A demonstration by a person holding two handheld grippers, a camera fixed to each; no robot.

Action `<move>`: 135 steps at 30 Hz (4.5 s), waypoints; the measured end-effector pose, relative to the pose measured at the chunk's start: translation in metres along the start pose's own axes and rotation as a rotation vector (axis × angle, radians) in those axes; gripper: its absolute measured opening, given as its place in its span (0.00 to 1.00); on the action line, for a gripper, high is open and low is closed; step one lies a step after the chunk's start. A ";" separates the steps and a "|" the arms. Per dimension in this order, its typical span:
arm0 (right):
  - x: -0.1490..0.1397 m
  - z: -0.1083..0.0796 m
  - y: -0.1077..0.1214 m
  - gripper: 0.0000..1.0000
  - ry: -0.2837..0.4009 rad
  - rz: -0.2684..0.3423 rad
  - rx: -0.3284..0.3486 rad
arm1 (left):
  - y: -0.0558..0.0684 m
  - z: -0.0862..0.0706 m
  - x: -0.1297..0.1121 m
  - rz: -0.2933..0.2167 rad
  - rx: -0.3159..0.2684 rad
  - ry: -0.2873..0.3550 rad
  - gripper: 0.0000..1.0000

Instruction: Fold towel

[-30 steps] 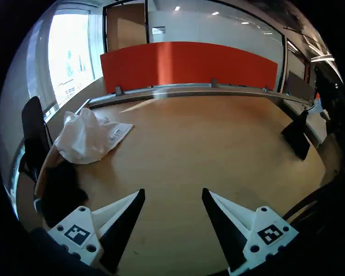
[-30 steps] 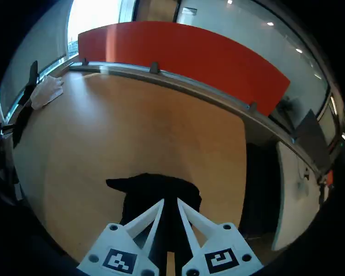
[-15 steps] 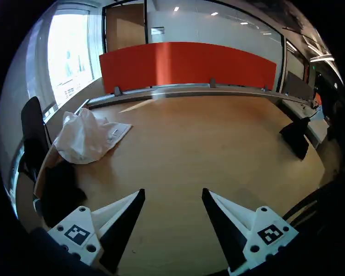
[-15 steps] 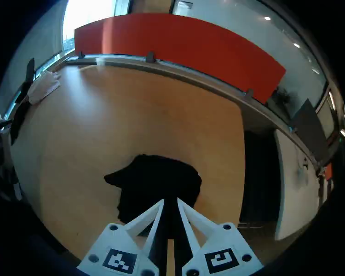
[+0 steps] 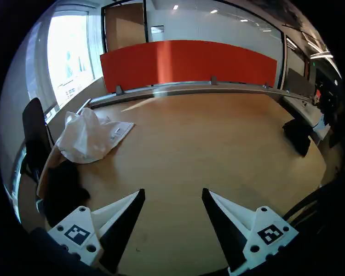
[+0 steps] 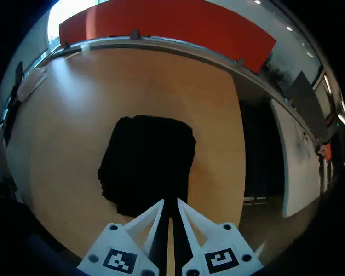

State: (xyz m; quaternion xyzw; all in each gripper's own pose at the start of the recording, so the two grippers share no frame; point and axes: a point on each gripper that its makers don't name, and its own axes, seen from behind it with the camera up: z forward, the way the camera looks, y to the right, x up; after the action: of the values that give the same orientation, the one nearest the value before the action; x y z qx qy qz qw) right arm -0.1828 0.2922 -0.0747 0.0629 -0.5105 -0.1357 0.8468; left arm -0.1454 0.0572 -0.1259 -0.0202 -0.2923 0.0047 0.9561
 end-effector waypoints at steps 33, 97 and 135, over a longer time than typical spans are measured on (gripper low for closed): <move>-0.052 0.036 0.016 0.04 -0.150 0.059 -0.048 | -0.007 0.000 0.001 0.012 0.028 -0.013 0.92; 0.047 -0.003 -0.019 0.87 0.408 0.357 -0.215 | -0.016 0.006 0.013 -0.029 0.020 0.024 0.92; 0.151 -0.081 -0.058 1.00 0.793 0.294 -0.306 | -0.023 0.019 0.036 -0.083 0.011 0.098 0.92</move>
State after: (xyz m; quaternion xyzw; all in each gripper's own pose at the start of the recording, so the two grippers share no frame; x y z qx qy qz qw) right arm -0.0542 0.1902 0.0011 -0.0889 -0.1240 -0.0531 0.9869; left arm -0.1267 0.0352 -0.0893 -0.0030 -0.2456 -0.0343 0.9688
